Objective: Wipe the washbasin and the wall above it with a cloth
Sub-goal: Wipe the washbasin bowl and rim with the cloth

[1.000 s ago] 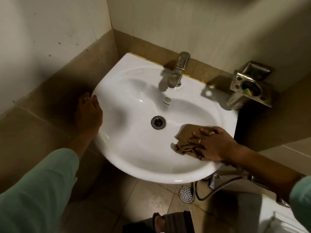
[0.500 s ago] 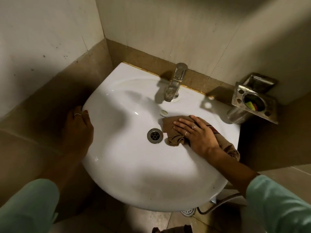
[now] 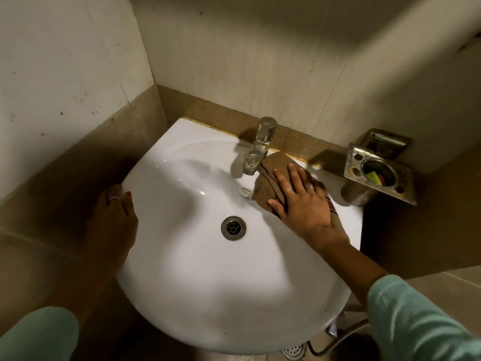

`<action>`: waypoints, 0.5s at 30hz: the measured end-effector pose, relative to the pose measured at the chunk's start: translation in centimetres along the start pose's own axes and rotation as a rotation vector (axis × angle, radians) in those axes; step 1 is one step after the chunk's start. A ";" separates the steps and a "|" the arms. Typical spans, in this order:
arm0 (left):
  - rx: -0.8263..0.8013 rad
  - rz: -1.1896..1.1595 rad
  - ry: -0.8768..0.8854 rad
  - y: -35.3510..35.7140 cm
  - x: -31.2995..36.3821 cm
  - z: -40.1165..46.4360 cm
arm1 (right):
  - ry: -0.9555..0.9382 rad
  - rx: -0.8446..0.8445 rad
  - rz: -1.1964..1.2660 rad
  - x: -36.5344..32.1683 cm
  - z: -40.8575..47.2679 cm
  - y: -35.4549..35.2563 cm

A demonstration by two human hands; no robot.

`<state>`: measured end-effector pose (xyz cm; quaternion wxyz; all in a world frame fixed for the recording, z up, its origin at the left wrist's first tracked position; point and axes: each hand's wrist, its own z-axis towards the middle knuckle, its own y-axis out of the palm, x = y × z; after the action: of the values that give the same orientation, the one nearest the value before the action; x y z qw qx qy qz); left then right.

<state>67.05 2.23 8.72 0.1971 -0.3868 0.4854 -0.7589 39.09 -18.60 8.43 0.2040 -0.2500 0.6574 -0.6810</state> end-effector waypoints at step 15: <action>0.046 0.072 0.005 0.1 0.4 -1.0 | 0.244 -0.100 -0.129 2.1 -5.7 -0.3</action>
<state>66.05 2.53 8.56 0.2319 -0.3628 0.4818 -0.7632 33.98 -15.29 8.81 0.0659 -0.2168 0.6930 -0.6845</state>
